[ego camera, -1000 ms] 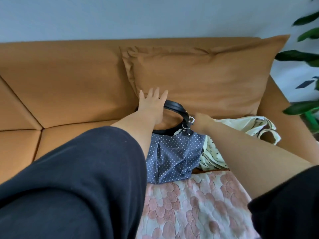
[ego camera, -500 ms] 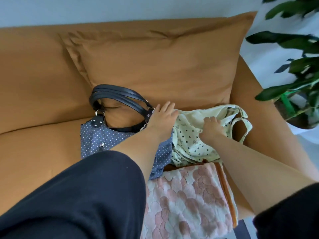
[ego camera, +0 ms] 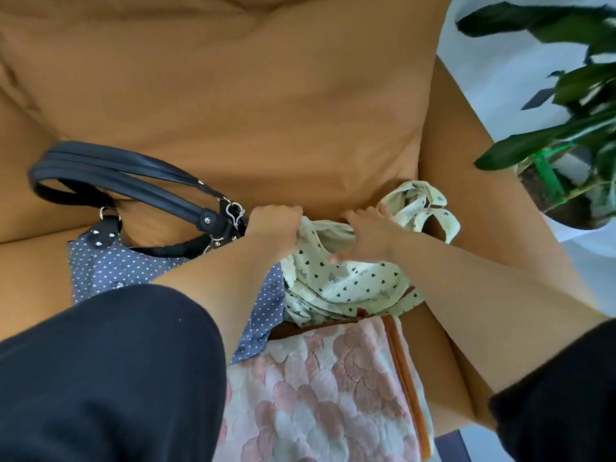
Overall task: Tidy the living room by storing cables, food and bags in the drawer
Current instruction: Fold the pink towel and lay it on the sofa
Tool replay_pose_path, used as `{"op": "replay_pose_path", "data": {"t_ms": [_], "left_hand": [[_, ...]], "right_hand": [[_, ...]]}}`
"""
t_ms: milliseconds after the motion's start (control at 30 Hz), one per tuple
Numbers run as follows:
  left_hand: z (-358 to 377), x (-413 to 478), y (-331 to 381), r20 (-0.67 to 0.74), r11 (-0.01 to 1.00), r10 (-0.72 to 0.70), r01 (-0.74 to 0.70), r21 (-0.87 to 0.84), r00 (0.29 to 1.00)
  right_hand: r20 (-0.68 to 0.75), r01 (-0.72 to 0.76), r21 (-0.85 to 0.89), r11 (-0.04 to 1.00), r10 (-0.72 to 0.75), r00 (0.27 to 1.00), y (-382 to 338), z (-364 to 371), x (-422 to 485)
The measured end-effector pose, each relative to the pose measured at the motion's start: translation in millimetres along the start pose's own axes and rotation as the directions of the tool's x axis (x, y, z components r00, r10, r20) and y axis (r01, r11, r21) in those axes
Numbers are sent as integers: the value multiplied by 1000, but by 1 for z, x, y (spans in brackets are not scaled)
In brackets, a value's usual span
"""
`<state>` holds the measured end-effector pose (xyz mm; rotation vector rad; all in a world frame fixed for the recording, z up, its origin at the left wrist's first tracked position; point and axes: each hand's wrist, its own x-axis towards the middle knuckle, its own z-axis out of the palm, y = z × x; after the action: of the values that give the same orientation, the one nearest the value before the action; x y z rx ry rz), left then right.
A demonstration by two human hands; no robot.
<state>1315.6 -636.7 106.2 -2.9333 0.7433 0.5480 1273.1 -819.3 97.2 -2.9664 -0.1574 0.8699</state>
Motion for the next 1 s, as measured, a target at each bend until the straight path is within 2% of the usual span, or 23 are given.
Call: {"op": "replay_pose_path", "data": {"t_ms": [67, 133, 200, 267, 333, 433, 500, 567, 667, 700, 767, 833, 900, 1000], "left_hand": [[-5, -6, 5, -51, 999, -39, 38, -16, 998], [-10, -9, 9, -116, 998, -48, 43, -42, 992], [-22, -11, 10, -202, 998, -26, 14, -63, 979], [-36, -11, 6, -292, 998, -22, 3, -66, 956], [-46, -11, 2, -288, 999, -12, 0, -43, 958], [-45, -21, 3, -132, 998, 18, -10, 65, 991], [-33, -33, 7, -93, 995, 33, -23, 101, 995], [-18, -49, 8, -159, 994, 92, -80, 80, 983], [-3, -75, 1, -400, 960, 278, -240, 142, 873], [4, -85, -4, -406, 942, 334, -292, 164, 850], [16, -100, -12, -217, 925, 377, -355, 136, 900], [33, -114, -16, 64, 961, 273, -275, 21, 960], [54, -122, -15, 261, 984, 179, -174, -44, 948], [98, -134, -13, 437, 989, 114, -60, -135, 892]], "right_hand": [[33, 40, -71, 997, -38, 999, -2, -1, -10], [34, 84, -229, 970, -78, 996, -3, -11, -16], [-95, 96, -370, 924, -140, 986, -2, -31, -22], [-249, 14, -430, 903, -133, 959, -4, -45, -26], [-326, -73, -405, 911, -70, 943, -4, -46, -29], [-352, -171, -364, 916, 35, 936, -12, -30, -34], [-428, -138, -309, 941, -8, 904, -21, -15, -38], [-485, -74, -294, 953, -82, 871, -32, -7, -46], [-499, 11, -250, 968, -139, 855, -46, 4, -57], [-491, 43, -219, 975, -148, 858, -53, 9, -61], [-336, 64, -136, 989, -107, 936, -65, 16, -68], [-106, 37, -116, 993, -49, 993, -79, 30, -70], [36, 18, -76, 997, -15, 999, -92, 51, -69], [179, 22, 29, 999, -26, 984, -107, 91, -57]]}}
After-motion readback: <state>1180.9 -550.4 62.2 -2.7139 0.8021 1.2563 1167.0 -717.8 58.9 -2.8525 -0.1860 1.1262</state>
